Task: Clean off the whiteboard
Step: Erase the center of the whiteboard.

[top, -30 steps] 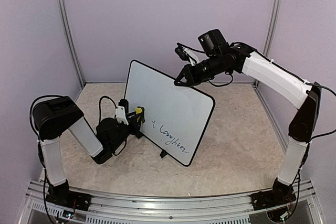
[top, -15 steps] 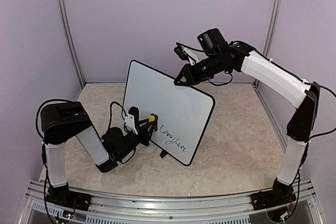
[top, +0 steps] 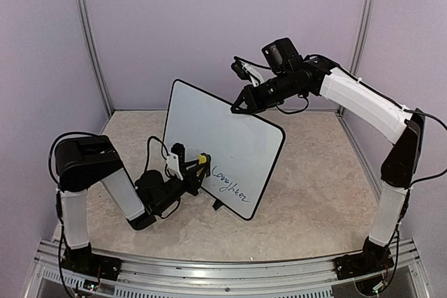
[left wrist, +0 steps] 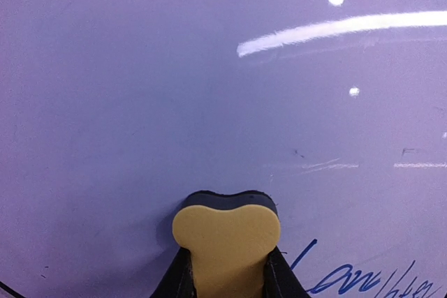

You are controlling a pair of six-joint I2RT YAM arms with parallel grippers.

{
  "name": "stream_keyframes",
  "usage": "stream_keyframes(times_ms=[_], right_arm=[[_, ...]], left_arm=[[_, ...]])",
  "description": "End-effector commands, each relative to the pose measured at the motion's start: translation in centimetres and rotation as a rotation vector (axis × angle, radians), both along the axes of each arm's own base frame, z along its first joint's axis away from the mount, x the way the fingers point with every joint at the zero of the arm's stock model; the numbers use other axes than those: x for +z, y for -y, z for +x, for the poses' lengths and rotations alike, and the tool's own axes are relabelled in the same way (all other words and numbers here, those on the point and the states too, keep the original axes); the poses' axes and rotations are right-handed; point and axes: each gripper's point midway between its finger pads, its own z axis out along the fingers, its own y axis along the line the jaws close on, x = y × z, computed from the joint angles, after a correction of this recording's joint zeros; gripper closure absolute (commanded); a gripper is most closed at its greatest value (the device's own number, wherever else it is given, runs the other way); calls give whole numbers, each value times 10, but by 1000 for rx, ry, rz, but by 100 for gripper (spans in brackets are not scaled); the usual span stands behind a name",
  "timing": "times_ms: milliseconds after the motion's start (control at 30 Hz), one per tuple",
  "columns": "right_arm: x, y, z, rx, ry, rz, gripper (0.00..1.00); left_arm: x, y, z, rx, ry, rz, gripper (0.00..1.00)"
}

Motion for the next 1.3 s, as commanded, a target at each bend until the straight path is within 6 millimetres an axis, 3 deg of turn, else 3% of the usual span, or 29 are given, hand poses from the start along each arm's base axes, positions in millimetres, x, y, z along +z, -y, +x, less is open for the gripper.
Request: stream_keyframes(times_ms=[0, 100, 233, 633, 767, 1067, 1133, 1267], right_arm=[[-43, -27, -64, 247, -179, -41, 100], [-43, -26, -64, 244, -179, -43, 100], [-45, -27, -64, 245, -181, -43, 100], [-48, -30, -61, 246, -189, -43, 100], [-49, -31, -61, 246, -193, -44, 100], [-49, -31, -62, 248, -192, -40, 100], [-49, -31, -62, 248, -191, -40, 100], [-49, -29, -63, 247, -189, -39, 100]], left_arm=[[-38, -46, 33, 129, -81, 70, 88], [-37, -60, 41, 182, -62, 106, 88], [-38, -55, 39, 155, -58, 106, 88], [-34, 19, -28, -156, -52, 2, 88], [-28, 44, -39, -226, -33, 32, 88], [-9, 77, -56, -300, 6, 33, 88], [-12, 77, -57, -292, 4, 36, 88], [-14, 48, -35, -173, -9, 26, 88]])
